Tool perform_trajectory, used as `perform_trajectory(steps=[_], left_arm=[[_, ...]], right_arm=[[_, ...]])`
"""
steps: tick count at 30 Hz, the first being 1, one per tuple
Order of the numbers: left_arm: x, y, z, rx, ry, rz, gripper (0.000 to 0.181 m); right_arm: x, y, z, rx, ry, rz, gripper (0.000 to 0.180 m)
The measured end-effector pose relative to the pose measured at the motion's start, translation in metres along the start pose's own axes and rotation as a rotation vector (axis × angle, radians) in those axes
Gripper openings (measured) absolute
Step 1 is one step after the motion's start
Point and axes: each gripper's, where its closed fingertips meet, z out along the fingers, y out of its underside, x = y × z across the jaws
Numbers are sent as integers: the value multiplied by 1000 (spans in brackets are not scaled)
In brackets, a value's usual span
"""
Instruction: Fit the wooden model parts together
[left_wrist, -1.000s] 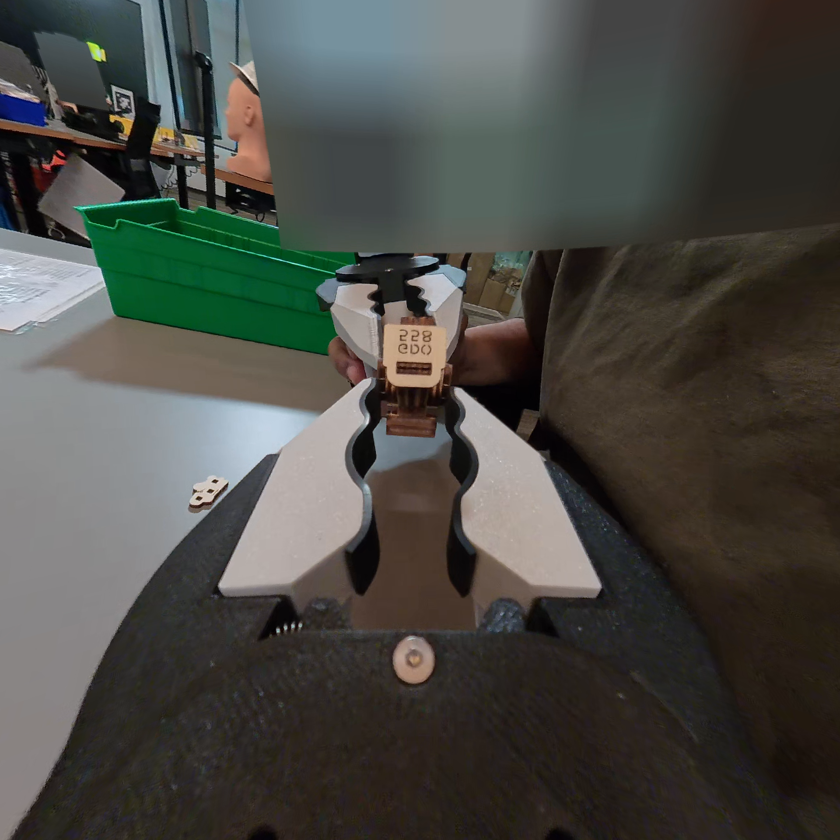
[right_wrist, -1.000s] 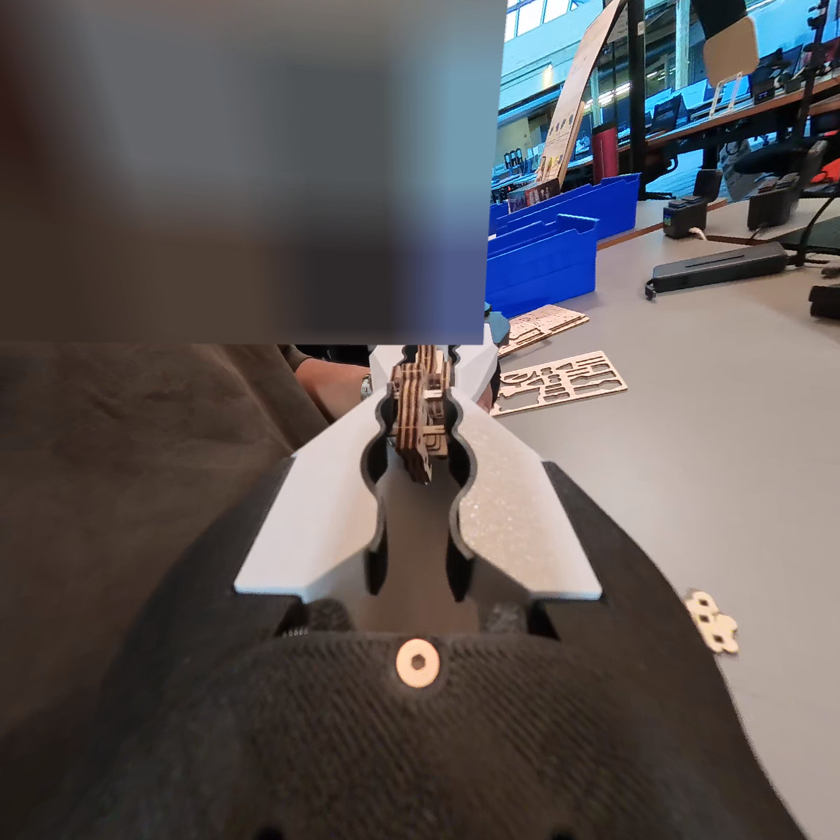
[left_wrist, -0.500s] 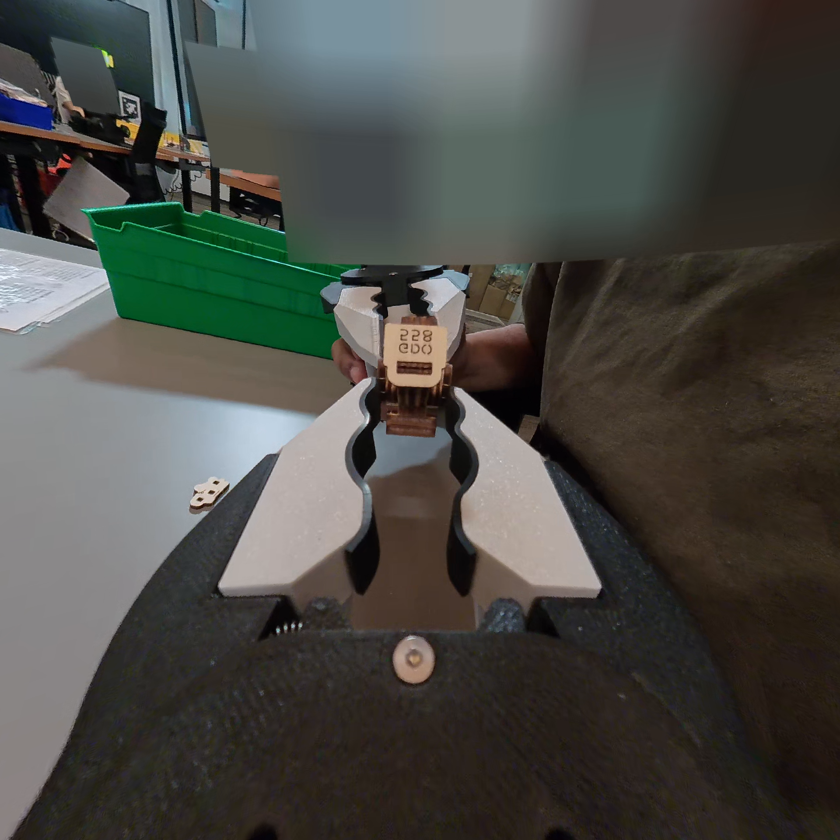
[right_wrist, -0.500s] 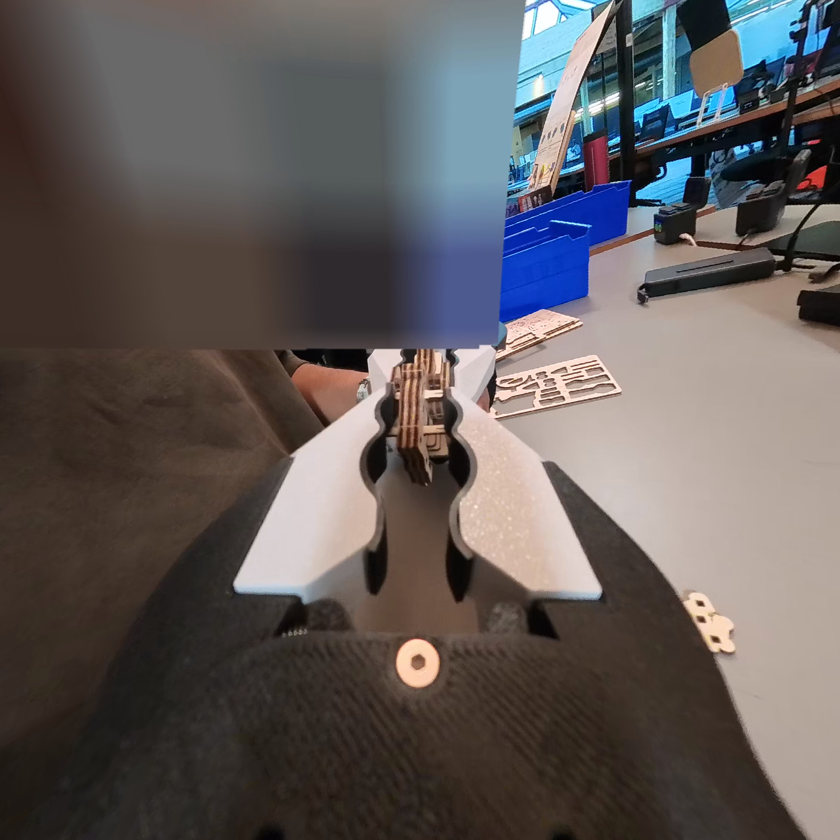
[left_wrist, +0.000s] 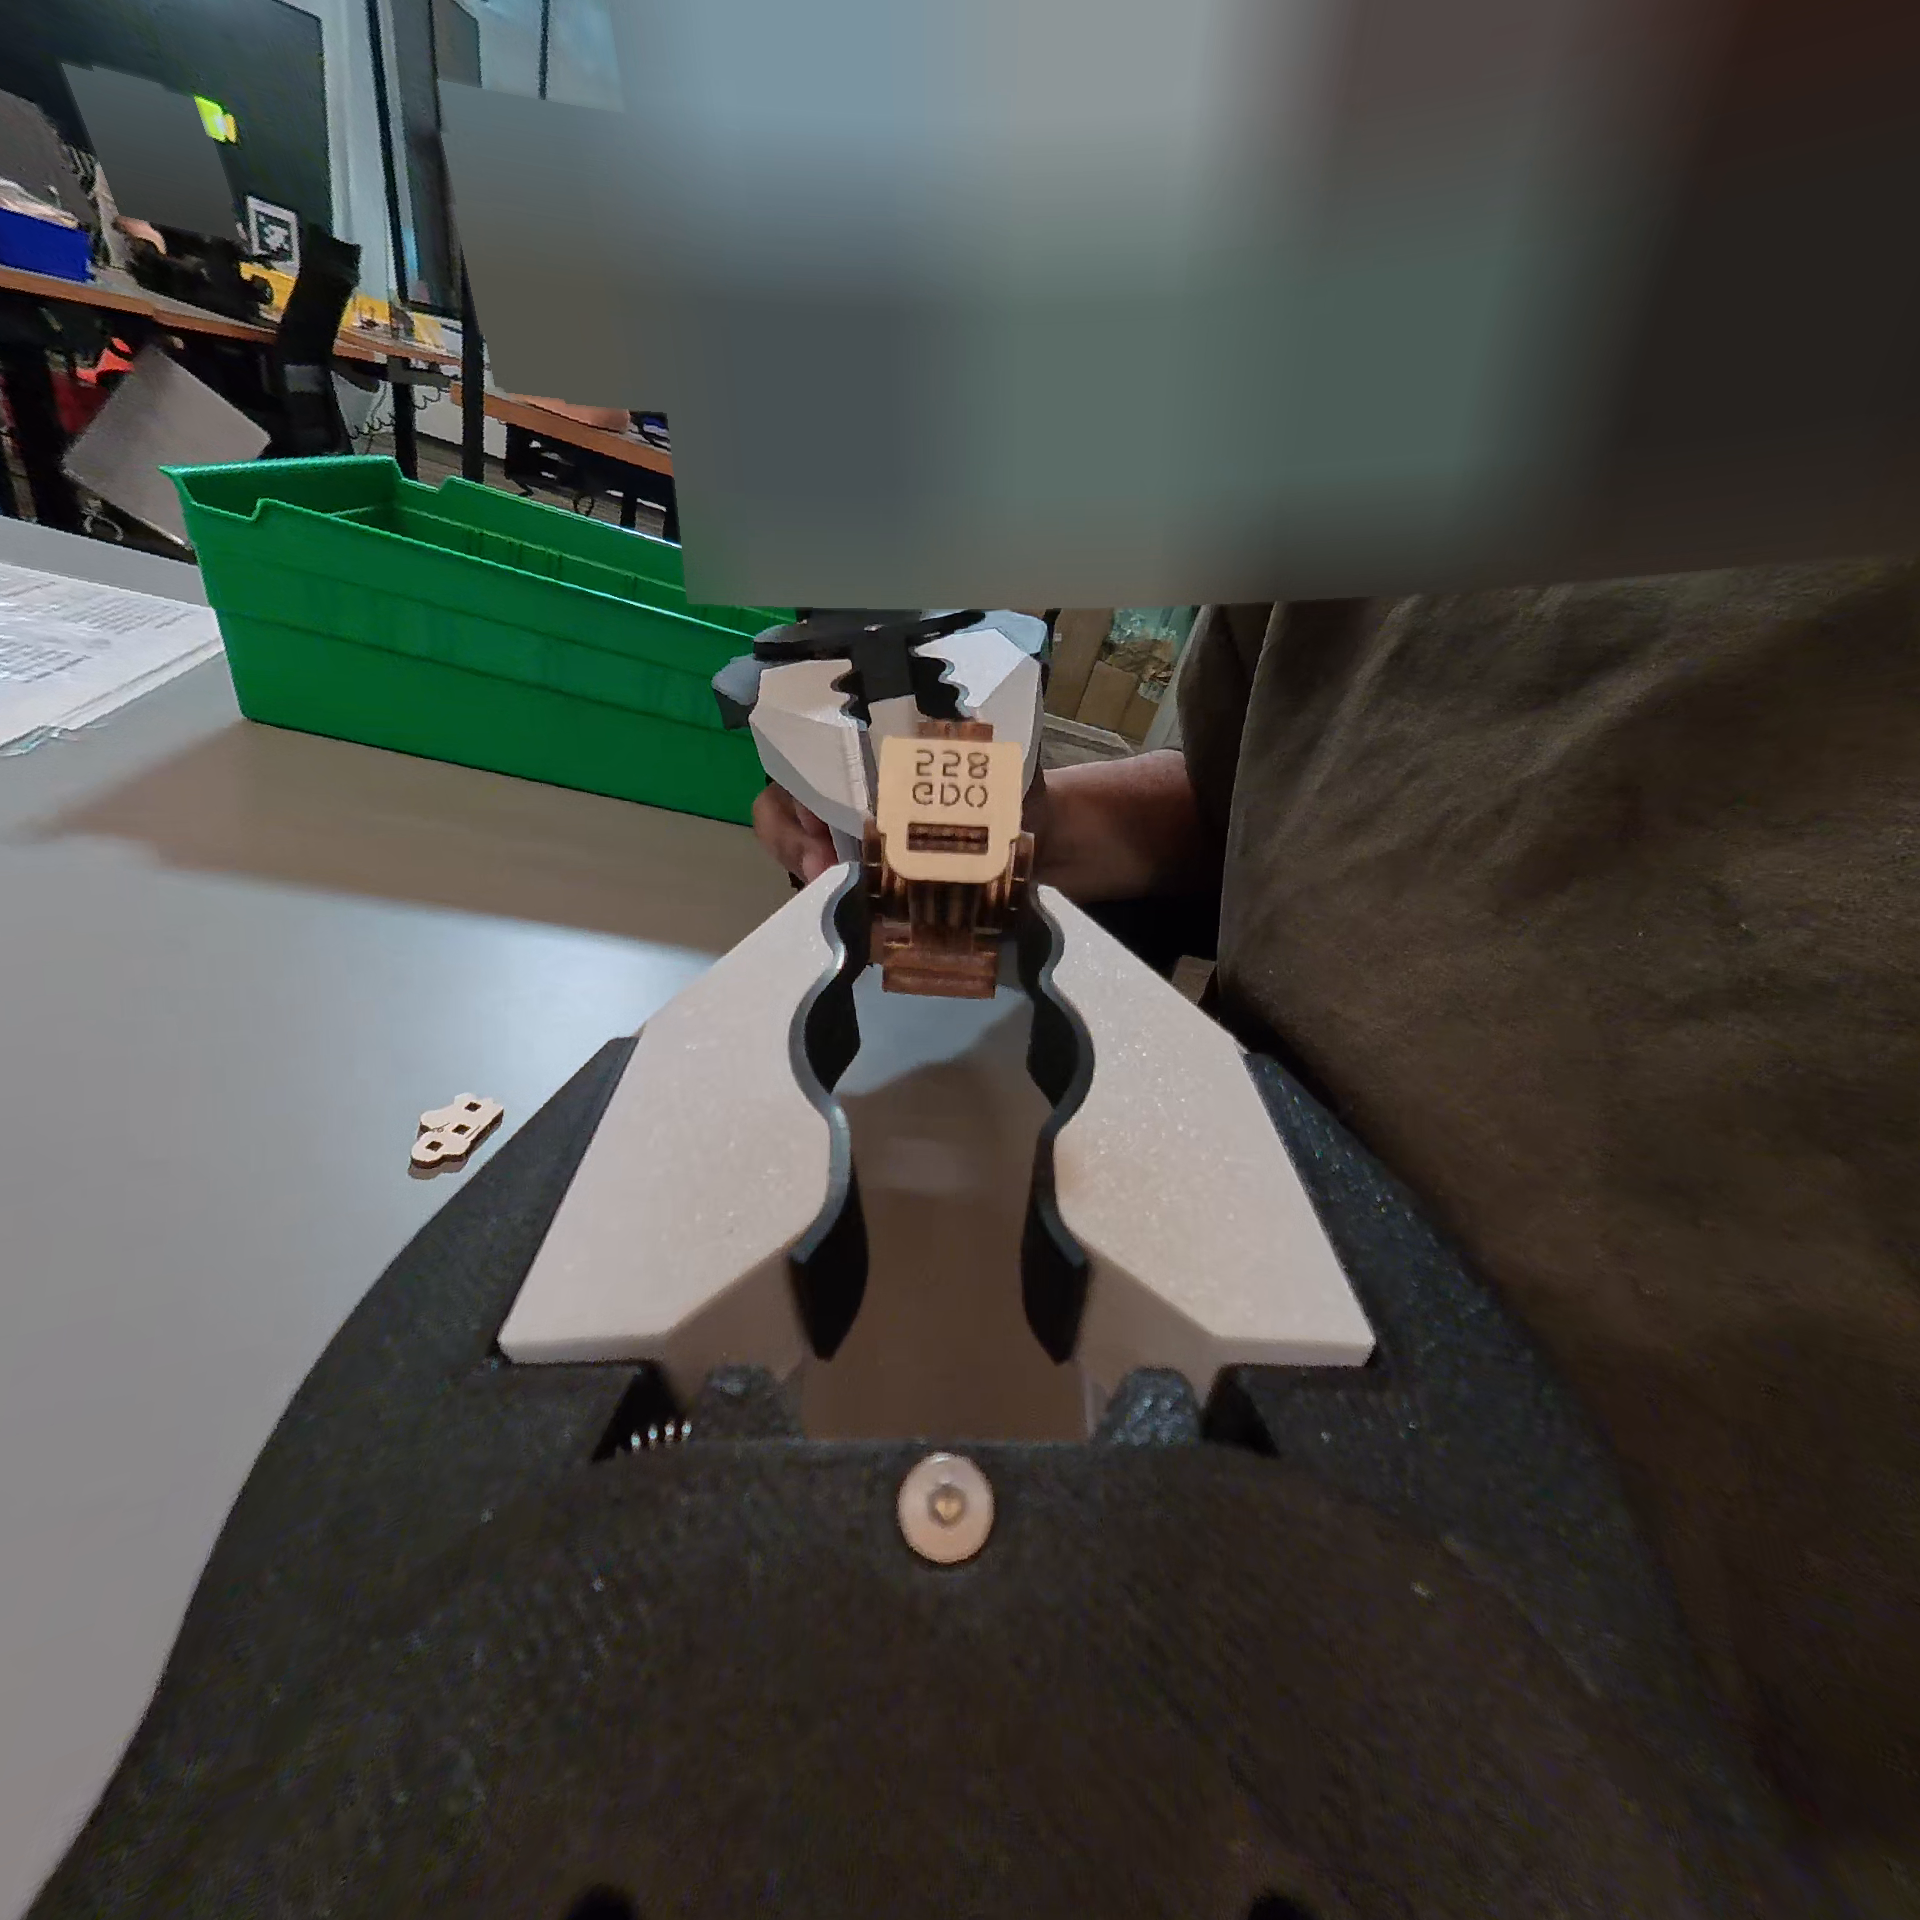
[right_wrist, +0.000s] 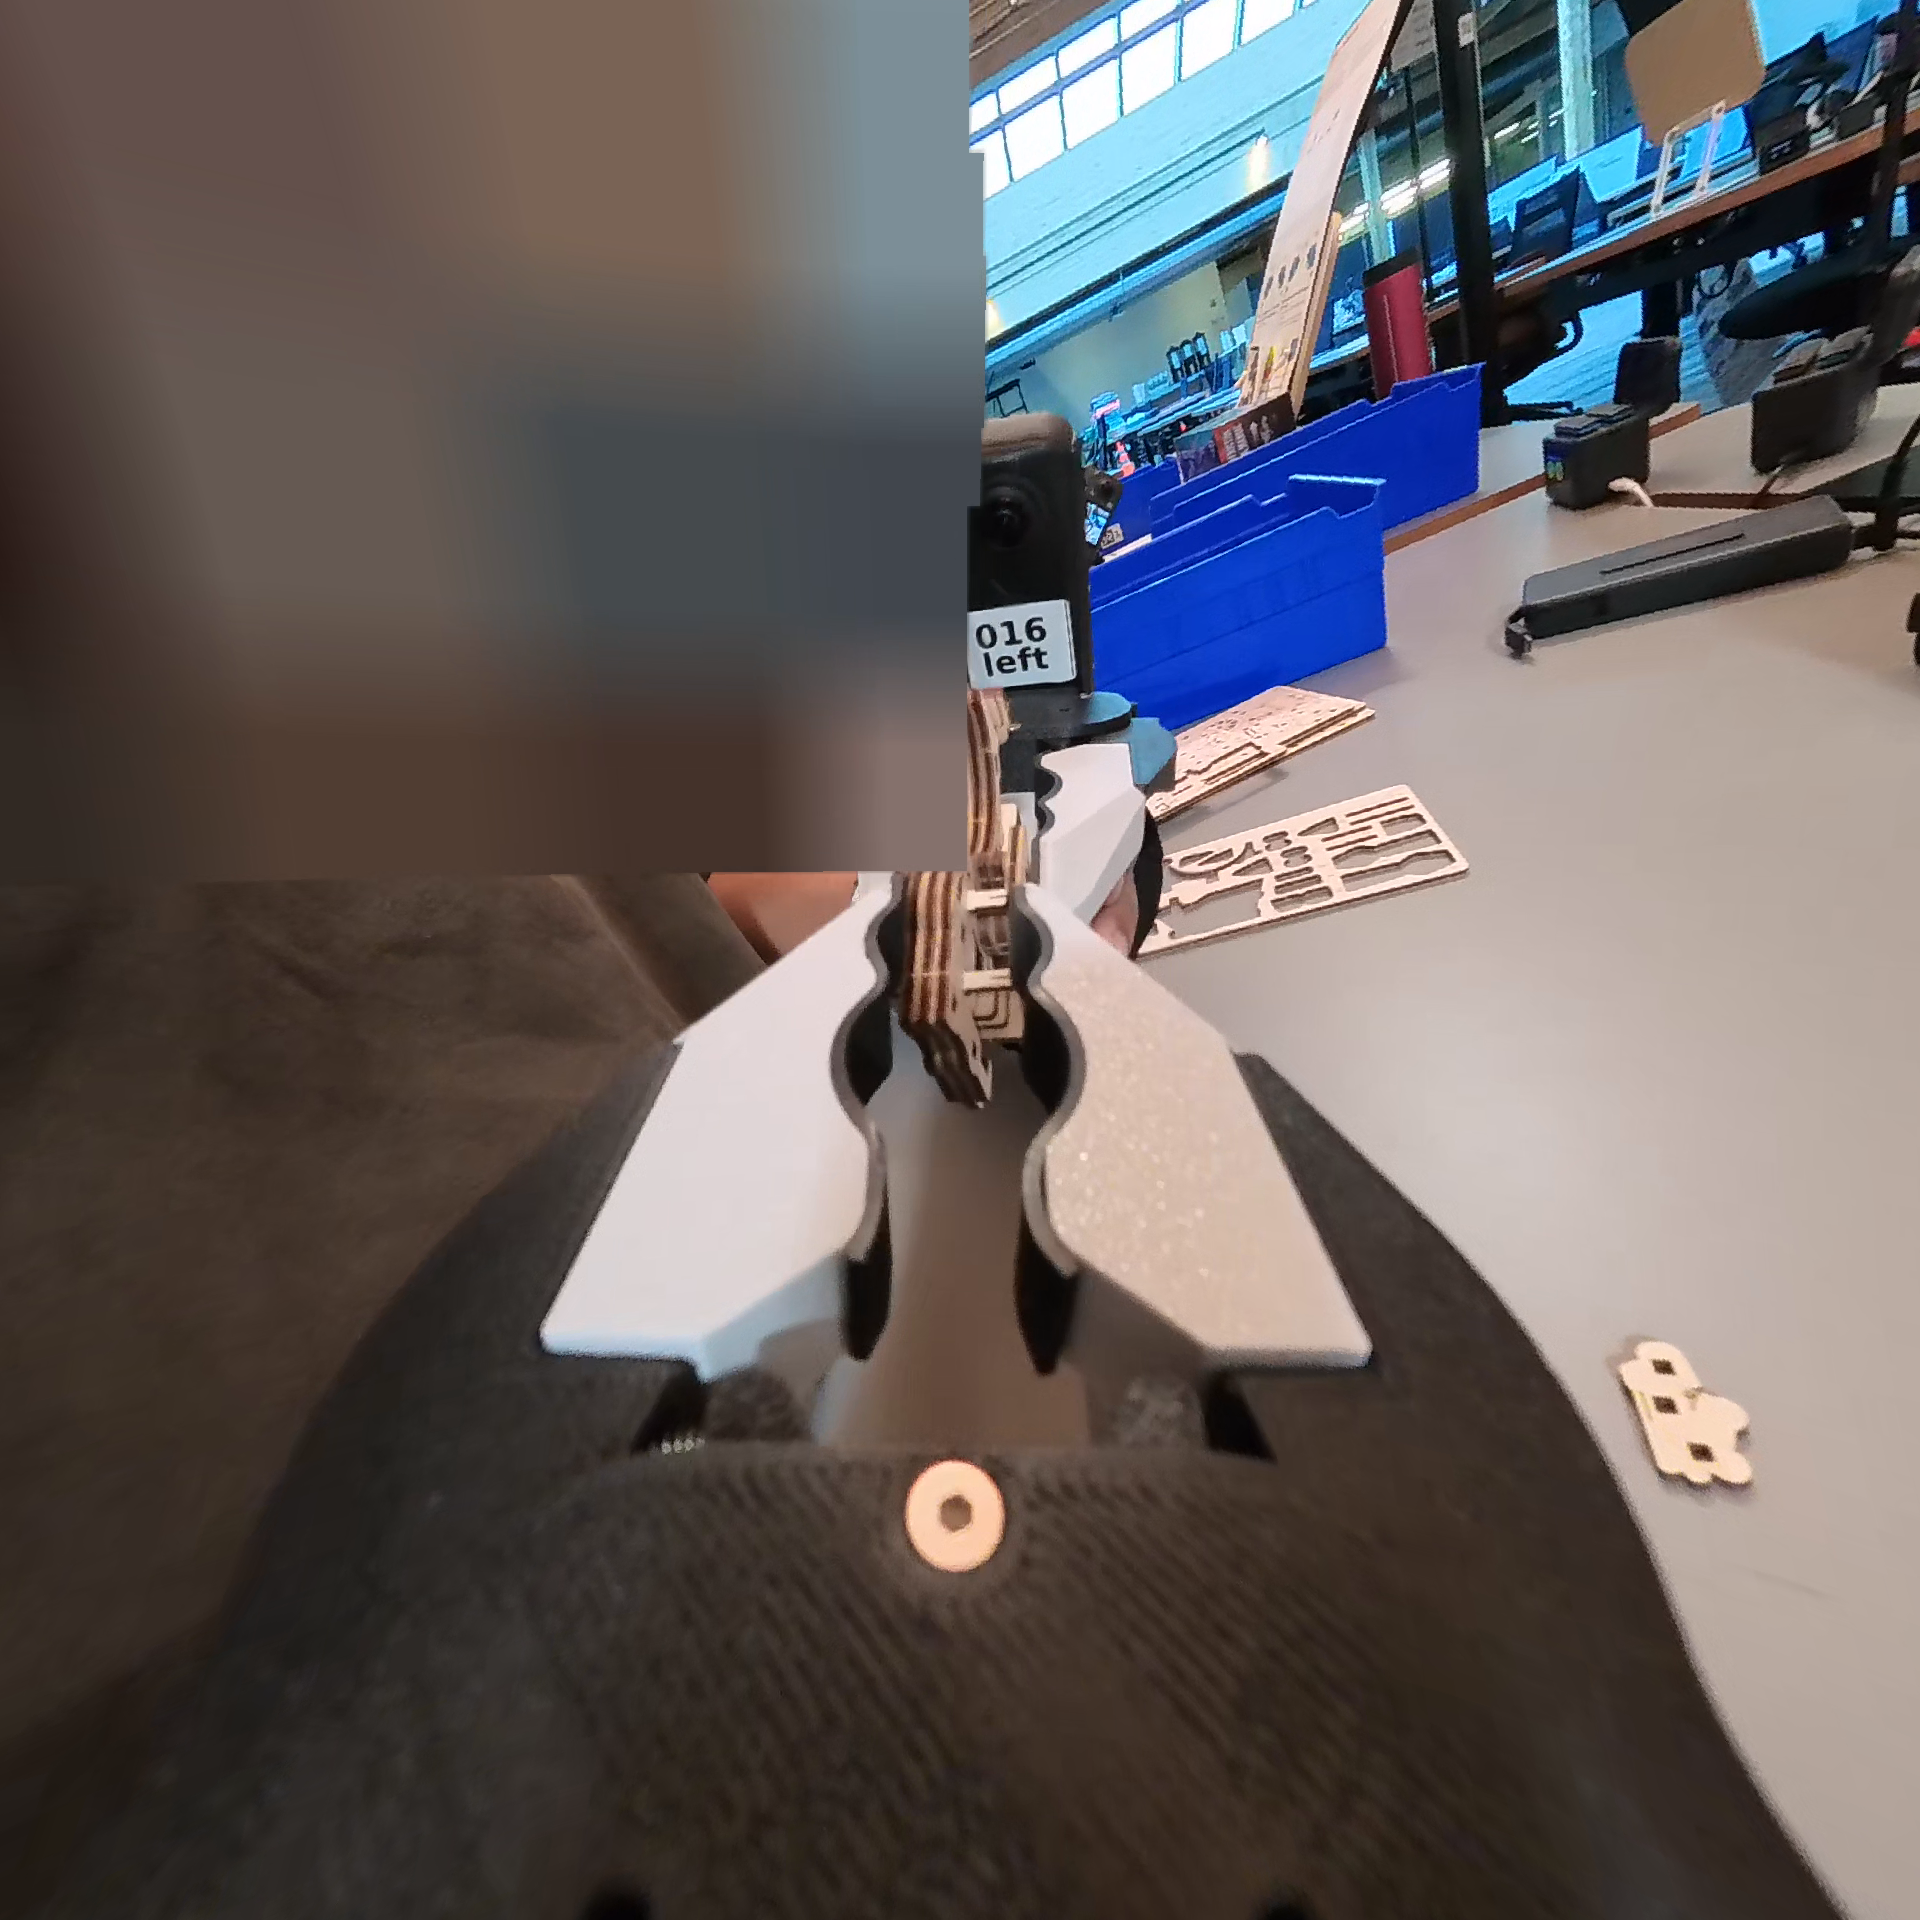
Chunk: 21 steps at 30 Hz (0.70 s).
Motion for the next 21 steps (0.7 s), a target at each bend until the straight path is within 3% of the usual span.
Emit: perform_trajectory(steps=[21], left_arm=[[1, 7, 4, -22, 22, -49, 26]], right_arm=[[0, 7, -3, -113, 63, -82, 16]])
